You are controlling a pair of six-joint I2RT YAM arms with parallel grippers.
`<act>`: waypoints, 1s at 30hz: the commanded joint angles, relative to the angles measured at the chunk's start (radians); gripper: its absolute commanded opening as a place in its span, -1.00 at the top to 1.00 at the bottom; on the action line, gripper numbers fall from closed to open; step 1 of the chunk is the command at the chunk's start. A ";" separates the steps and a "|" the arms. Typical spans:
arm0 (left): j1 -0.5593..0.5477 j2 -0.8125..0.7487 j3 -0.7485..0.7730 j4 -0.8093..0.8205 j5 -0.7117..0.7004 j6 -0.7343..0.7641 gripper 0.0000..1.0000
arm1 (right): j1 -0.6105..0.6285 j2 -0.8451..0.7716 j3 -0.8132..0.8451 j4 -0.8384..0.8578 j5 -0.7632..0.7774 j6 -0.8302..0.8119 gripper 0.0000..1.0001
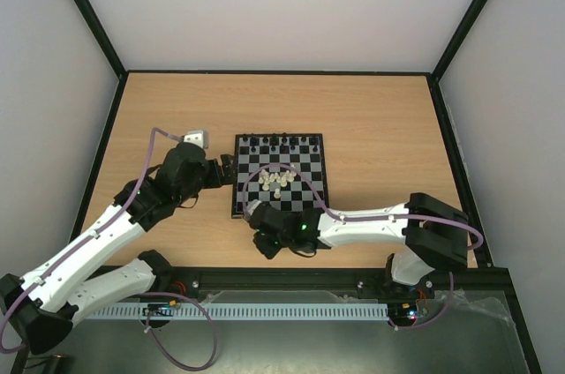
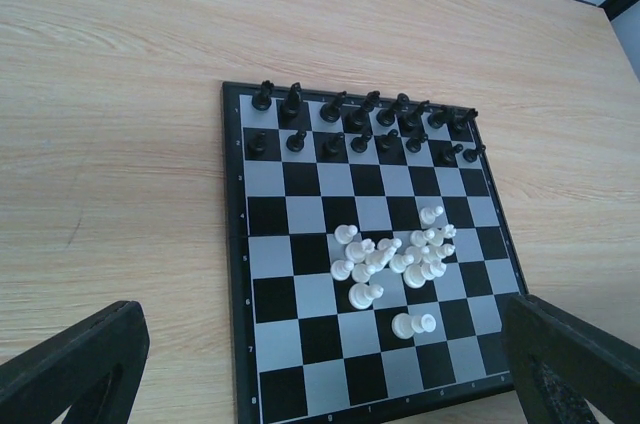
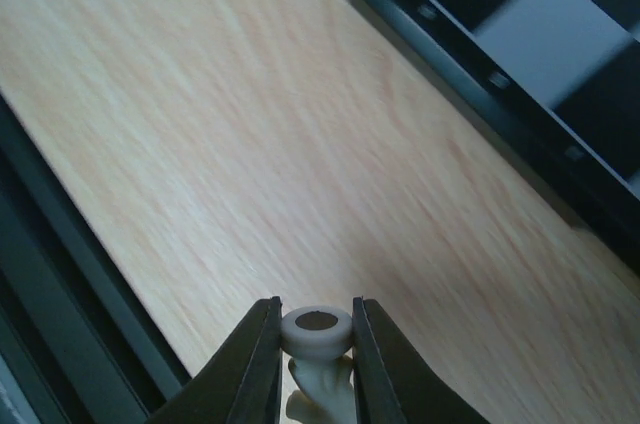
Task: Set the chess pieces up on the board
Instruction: Pick up the chess piece at the center of the board, then place the chess piece at the center of the board.
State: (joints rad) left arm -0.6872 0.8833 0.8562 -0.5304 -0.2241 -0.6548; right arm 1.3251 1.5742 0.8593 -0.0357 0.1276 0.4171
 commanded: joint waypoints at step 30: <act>-0.003 -0.032 -0.026 0.003 0.019 0.036 -0.99 | -0.050 0.283 0.425 -0.983 0.139 0.012 0.59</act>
State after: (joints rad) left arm -0.6872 0.8722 0.8402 -0.5148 -0.1944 -0.6357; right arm 1.2808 1.8072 1.2251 -0.8719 0.2302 0.4675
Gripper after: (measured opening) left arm 0.995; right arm 0.206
